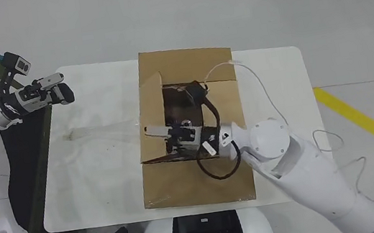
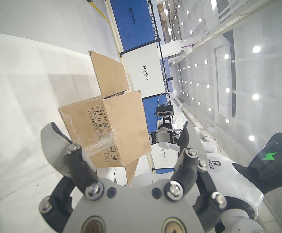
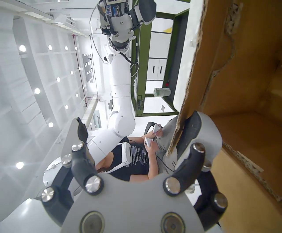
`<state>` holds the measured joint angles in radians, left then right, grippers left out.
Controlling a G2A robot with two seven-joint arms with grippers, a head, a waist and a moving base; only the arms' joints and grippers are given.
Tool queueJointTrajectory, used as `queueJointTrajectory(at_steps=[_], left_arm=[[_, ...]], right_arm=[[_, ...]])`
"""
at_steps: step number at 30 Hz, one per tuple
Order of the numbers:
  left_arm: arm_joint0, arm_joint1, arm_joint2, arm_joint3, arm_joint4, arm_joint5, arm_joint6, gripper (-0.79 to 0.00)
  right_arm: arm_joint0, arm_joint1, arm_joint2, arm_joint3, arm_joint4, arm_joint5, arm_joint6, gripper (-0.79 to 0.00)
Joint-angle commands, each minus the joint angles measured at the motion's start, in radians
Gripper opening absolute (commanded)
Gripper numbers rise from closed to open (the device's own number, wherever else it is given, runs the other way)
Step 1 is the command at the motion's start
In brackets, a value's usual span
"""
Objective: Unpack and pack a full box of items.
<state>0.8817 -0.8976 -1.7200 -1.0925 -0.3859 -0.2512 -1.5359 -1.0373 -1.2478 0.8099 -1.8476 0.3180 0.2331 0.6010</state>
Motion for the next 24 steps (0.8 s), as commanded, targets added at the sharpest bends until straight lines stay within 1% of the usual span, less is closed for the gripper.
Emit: queueJointTrajectory(at_steps=[1, 10, 24], left_arm=[[0.000, 0.000, 0.000, 0.000, 0.000, 0.000, 0.000, 0.000], [0.000, 0.000, 0.000, 0.000, 0.000, 0.000, 0.000, 0.000], [0.000, 0.000, 0.000, 0.000, 0.000, 0.000, 0.000, 0.000]], right_arm=[[0.007, -0.005, -0.016, 0.003, -0.006, 0.001, -0.011, 0.000], [0.032, -0.033, -0.095, -0.012, -0.075, -0.008, -0.082, 0.000], [0.032, -0.033, -0.095, -0.012, -0.075, -0.008, -0.082, 0.000]])
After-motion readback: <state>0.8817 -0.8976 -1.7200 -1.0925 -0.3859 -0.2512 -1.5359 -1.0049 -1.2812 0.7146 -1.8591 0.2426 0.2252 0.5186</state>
